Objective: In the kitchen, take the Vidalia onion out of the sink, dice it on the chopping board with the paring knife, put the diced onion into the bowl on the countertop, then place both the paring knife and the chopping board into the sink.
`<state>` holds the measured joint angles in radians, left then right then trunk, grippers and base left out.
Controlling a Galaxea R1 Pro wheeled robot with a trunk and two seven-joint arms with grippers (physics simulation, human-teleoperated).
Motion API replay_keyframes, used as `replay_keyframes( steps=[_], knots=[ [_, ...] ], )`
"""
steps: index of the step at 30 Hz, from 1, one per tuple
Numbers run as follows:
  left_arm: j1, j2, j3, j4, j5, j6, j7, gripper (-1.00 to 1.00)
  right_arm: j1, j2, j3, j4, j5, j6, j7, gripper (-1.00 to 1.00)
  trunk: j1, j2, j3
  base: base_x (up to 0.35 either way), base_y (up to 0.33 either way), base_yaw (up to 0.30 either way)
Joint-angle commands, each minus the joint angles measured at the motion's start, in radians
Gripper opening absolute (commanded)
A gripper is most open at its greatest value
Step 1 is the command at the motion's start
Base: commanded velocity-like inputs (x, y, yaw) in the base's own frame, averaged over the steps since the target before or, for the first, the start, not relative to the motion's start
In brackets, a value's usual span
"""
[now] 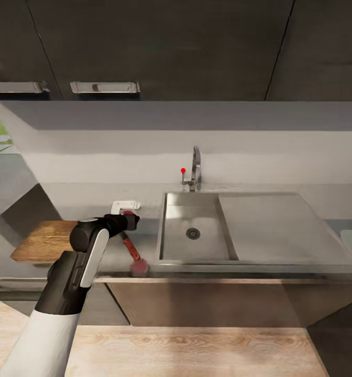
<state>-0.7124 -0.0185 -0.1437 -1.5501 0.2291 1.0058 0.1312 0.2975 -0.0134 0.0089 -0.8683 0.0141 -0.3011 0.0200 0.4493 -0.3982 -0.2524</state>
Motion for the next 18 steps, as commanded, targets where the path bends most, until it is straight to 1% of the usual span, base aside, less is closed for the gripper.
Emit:
replay_keyframes(
  steps=[1, 18],
  knots=[
    [-0.001, 0.000, -0.001, -0.001, 0.010, 0.004, 0.010, -1.00, 0.000, 0.000, 0.000, -0.002, 0.001, -0.001, 0.001, 1.00, 0.001, -0.002, 0.000, 0.000, 0.308, 0.000],
    [-0.001, -0.001, -0.003, 0.001, 0.010, 0.004, 0.010, -1.00, 0.000, 0.000, 0.000, -0.002, 0.001, -0.001, 0.001, 1.00, 0.001, -0.002, 0.027, -0.008, 0.308, 0.000]
  ],
)
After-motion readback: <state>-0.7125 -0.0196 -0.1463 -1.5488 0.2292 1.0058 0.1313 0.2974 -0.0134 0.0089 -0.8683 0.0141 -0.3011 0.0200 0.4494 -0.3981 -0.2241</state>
